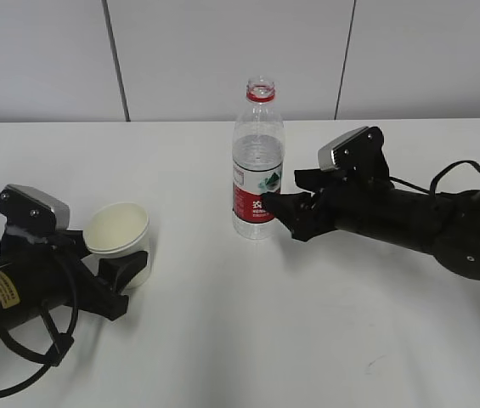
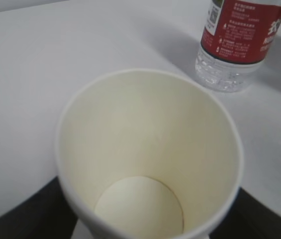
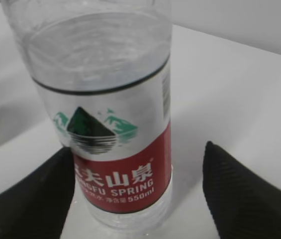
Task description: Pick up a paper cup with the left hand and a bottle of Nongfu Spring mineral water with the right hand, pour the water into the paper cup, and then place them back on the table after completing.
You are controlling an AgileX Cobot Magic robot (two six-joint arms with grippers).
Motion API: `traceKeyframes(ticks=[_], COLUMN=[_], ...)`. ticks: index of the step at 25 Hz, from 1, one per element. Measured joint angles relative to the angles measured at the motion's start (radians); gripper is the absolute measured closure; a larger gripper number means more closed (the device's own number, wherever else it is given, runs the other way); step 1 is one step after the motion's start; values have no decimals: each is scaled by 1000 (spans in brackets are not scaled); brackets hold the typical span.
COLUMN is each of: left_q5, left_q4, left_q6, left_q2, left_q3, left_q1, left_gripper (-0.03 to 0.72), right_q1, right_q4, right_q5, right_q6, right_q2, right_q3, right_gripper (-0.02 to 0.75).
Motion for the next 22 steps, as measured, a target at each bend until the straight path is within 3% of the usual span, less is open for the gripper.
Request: traceKeyframes(ticks=[10,22], left_q5=[0,2], left_q4=[1,1], left_q6=[0,0], left_q2=[0,0], left_q3=[0,0], left_q1=[0,0], left_gripper=[238,239], right_q1=[16,49], right_q4=[-83,-83], right_q5=[0,0], right_q6=[38,43], right_q2=[59,123], right_q3=[-97,-181], right_gripper=[151,152])
